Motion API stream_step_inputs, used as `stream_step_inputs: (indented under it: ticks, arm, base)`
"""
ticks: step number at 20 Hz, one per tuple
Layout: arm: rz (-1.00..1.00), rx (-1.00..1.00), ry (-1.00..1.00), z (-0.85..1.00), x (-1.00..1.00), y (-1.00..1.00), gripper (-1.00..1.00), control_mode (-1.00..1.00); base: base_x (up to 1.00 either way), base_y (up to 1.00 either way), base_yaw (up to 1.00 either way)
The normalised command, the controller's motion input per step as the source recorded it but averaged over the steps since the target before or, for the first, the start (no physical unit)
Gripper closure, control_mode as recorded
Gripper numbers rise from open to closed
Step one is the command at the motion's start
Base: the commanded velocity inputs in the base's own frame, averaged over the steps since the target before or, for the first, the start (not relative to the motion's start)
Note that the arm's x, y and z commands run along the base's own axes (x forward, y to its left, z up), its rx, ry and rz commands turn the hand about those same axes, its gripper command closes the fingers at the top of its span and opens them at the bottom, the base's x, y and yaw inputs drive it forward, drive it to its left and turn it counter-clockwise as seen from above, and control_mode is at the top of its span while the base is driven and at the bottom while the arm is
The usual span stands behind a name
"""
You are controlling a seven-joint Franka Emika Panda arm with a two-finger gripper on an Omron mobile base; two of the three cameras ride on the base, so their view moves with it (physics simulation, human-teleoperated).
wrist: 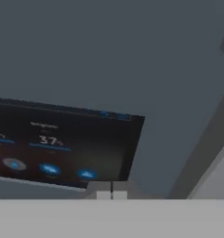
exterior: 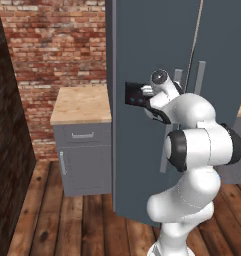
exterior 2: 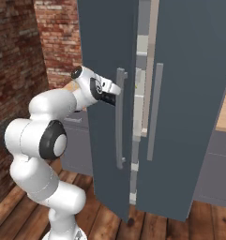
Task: Take the garlic and eggplant from the highest rack and move them to the second highest rack where the lemon wedge and potato are located, to maximize freezer space. Close the freezer door after rearranging.
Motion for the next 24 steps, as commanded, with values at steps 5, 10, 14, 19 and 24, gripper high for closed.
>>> stream_step_inputs:
  ticks: [5,10,14,19,24]
  arm:
    - [0.08,0.06,0.00,0.28,0.67,-0.44,1.00,-1.00]
    - [0.11,0.03,-0.01,0.55,0.42,-0.40,1.00,-1.00]
    - [0.15,0.01,-0.02,0.64,0.15,-0.24,1.00,-1.00]
    - [0.19,0.00,-0.11,0.17,0.00,-0.20,1.00,-1.00]
    - [0.21,0.02,0.00,0.00,0.27,-0.24,1.00,-1.00]
  base:
    - [0.00,0.00,0.00]
    - [0.00,0.00,0.00]
    - [0.00,0.00,0.00]
    - [0.00,0.00,0.00]
    - [0.00,0.00,0.00]
